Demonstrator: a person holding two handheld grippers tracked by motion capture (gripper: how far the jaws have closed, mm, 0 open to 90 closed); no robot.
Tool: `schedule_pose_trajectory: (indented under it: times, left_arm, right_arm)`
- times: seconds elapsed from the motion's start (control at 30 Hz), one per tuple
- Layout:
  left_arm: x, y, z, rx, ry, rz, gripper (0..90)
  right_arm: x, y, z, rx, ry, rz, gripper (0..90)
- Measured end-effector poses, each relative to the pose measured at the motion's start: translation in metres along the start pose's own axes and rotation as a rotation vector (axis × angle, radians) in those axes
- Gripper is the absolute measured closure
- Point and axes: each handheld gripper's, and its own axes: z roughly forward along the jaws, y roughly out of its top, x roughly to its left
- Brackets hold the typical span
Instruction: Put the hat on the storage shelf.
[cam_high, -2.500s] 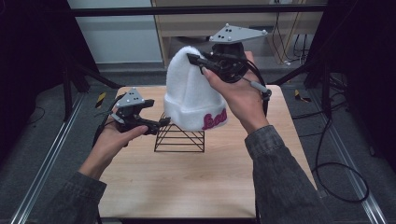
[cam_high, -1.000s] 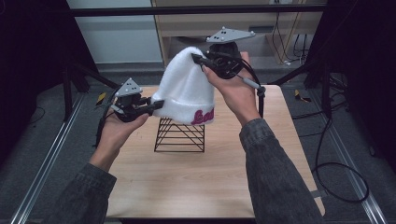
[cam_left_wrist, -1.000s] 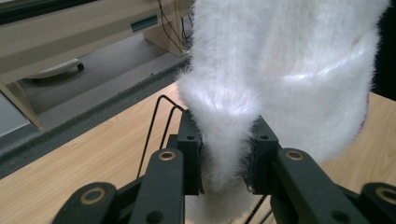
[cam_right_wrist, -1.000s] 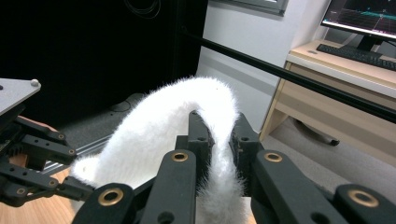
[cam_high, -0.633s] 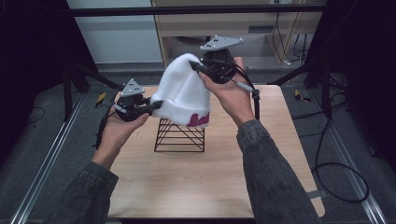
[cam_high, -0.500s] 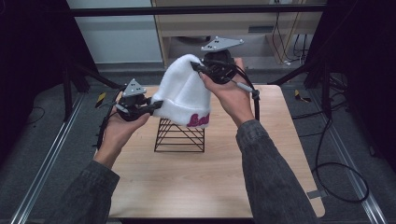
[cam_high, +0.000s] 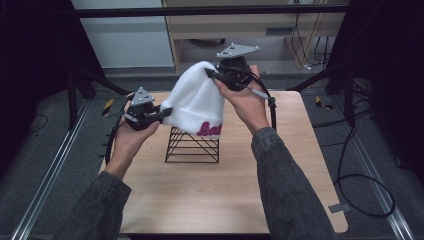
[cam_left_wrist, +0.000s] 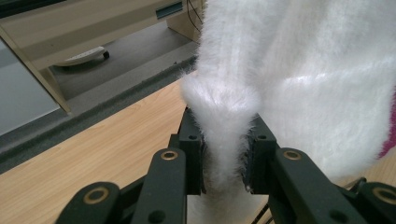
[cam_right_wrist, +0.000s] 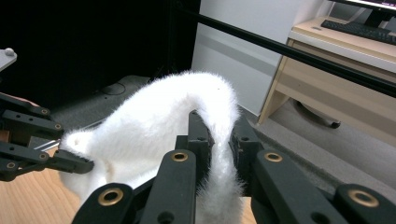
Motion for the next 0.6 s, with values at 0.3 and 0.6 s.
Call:
schedule_pose_trajectory:
  times: [0.3,0.6]
  left_arm:
    - [0.003,-0.005,-0.002,-0.001,-0.003,-0.016,72.9]
    - [0.006,-0.008,-0.005,-0.001,0.004,-0.013,72.9]
  right_arm:
    - [0.007,0.001,0.001,0.001,0.010,-0.007,82.3]
    - [0.012,0.004,0.004,-0.002,0.025,-0.014,82.3]
